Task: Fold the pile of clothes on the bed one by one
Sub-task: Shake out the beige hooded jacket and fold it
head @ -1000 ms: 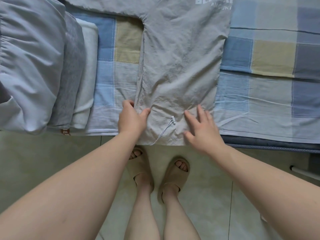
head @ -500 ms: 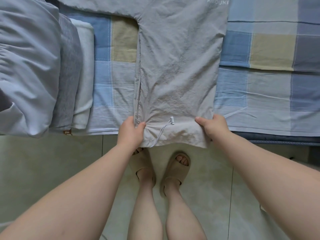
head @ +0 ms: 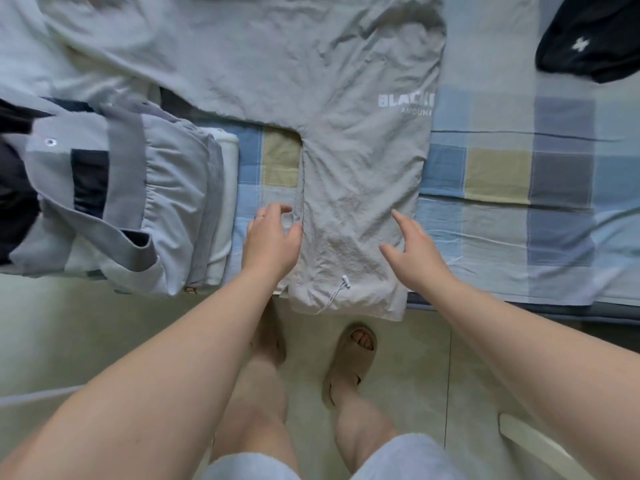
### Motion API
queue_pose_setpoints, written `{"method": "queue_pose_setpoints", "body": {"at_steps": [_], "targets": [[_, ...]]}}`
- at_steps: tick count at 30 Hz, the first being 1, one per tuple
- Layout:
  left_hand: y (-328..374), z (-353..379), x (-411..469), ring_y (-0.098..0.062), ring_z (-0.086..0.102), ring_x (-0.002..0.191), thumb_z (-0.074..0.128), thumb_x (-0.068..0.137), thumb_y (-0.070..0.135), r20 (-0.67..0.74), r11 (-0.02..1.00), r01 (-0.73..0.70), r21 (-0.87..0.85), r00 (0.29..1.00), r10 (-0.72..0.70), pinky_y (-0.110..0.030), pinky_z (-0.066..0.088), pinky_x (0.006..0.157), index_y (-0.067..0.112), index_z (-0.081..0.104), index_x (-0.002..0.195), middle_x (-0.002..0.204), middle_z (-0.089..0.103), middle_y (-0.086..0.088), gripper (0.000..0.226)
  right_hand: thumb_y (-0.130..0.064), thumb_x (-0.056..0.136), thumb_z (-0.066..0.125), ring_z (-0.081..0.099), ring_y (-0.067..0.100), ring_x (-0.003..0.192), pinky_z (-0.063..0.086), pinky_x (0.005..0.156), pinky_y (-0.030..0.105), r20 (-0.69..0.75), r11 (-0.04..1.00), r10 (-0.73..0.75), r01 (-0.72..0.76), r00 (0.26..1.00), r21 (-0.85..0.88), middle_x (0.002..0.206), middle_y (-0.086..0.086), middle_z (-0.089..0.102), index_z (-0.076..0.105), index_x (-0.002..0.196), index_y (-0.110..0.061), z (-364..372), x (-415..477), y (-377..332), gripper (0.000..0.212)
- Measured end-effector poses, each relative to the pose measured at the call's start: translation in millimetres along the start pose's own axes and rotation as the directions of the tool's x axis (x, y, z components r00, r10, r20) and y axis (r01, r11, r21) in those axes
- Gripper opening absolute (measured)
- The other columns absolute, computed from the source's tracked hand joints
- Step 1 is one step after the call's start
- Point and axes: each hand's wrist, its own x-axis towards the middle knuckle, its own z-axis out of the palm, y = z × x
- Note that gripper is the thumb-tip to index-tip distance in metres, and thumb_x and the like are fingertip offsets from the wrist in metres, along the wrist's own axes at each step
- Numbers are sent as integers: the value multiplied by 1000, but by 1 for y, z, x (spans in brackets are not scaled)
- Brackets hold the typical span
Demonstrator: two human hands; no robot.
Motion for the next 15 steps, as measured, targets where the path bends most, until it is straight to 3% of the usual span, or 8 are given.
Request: {"method": "queue_pose_setpoints", "body": {"at_steps": [8,12,15], "targets": [[45,-123,118,-31,52,120,56,94,27,-139,973,-217,-85,969,204,-42,41,102,15,61,119,125,60,-9,28,-36,99,55,24,20,150,24,121,44,-41,960,-235,225,971,-168,164,-2,26,23,158,-29,-25,60,-167,68],[24,-196,194,-28,43,129,55,96,29,-126,968,-237,87,961,246,-40,35,107,20,56,128,136,55,-4,33,-30,97,59,32,21,145,26,120,37,-6,958,-252,248,968,-141,159,-2,34,27,157,-27,7,112,-256,69],[-6,-252,253,-28,31,139,55,96,35,-154,954,-132,270,972,178,-40,24,114,23,49,135,146,47,-4,41,-27,98,58,32,21,146,25,119,33,29,955,-259,260,965,-142,160,0,34,26,158,-26,36,152,-318,68]]}}
